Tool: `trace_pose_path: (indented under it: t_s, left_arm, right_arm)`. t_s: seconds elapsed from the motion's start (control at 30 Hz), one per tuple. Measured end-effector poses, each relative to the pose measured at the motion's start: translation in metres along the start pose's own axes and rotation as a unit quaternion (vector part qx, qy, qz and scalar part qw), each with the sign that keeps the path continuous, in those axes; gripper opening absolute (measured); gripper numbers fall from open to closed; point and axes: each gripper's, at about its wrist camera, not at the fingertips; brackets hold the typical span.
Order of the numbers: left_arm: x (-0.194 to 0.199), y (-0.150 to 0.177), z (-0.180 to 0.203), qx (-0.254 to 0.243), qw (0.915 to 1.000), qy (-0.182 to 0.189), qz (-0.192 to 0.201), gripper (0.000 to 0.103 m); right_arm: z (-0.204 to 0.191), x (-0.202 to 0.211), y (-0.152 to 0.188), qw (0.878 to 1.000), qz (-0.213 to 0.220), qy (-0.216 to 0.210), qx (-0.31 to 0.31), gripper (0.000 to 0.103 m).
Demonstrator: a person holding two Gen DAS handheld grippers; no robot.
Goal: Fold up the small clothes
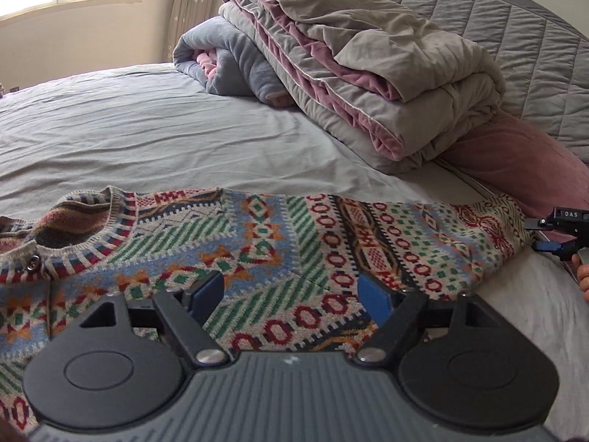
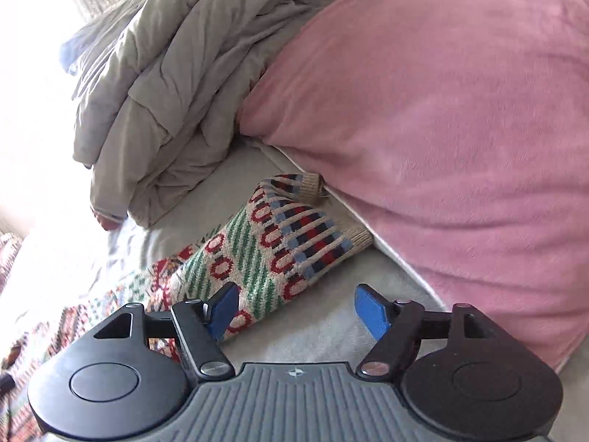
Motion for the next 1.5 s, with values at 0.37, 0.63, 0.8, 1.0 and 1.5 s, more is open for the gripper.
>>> trace_pose_path:
  t_s: [0.37, 0.63, 0.8, 1.0, 1.5]
  left_arm:
    - [-0.020, 0.006, 0.020, 0.031, 0.9982, 0.050, -0.010, 0.074]
    - [-0.039, 0.009, 0.048, -0.013, 0.9979, 0.041, -0.048, 0.070]
    - [-0.006, 0.014, 0.044, -0.018, 0.9984, 0.033, -0.043, 0.074]
    - [0.068, 0.030, 0.003, 0.023, 0.9984, -0.052, -0.001, 0.089]
    - [0.262, 0.102, -0.194, 0.168, 0.9325, -0.320, 0.015, 0.101]
  right_arm:
    - [-0.053, 0.016, 0.006, 0.977, 0.185, 0.047, 0.094, 0.008]
    - [-0.050, -0.014, 0.016, 0.936, 0.131, 0.244, 0.218, 0.005]
    - [-0.054, 0.016, 0.016, 0.936, 0.150, 0.244, 0.204, 0.026]
    - [-0.104, 0.054, 0.026, 0.934, 0.155, 0.189, 0.260, 0.064]
    - [-0.288, 0.087, 0.098, 0.939, 0.054, -0.057, 0.334, 0.094]
Point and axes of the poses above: each gripper's, at about its wrist camera, not at the fingertips, and x roughly against the way its jaws point, z to its right, y to its underside, and after that the axes turned 6 degrees about -z, right-handed
